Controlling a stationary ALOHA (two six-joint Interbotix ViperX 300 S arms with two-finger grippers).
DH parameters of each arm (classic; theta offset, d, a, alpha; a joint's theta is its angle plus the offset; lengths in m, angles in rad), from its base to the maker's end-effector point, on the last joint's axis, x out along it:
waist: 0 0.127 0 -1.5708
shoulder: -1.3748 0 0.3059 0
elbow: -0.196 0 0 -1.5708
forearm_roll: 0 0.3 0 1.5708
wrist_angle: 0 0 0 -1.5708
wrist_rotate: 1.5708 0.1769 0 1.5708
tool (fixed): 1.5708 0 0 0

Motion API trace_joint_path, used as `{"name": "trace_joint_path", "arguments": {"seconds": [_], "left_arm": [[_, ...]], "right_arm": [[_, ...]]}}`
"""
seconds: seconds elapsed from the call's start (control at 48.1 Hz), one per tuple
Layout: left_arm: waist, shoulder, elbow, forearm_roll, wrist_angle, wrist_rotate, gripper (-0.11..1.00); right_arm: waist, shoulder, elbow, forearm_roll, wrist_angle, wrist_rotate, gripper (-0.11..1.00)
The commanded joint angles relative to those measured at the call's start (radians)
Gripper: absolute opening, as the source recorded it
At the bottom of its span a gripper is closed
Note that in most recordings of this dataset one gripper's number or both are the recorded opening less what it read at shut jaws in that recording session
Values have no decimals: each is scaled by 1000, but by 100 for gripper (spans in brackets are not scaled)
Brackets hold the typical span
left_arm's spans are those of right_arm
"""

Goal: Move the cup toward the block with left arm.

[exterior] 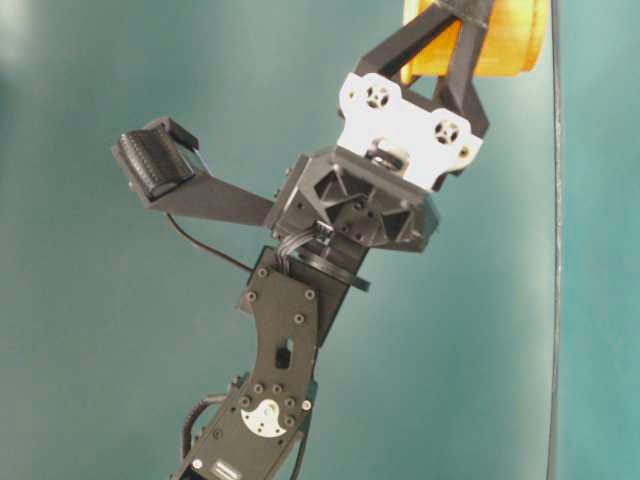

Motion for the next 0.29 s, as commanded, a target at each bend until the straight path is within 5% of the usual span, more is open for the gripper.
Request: {"name": "trace_joint_path", "arguments": {"seconds": [0.0, 0.27], "left_arm": [[-5, -17, -18, 2, -9, 2, 63], [-6, -15, -18, 2, -11, 2, 63]], "right_arm": [[0, 3, -29, 0, 3, -2, 0], [0, 2, -31, 0, 8, -2, 0]]}}
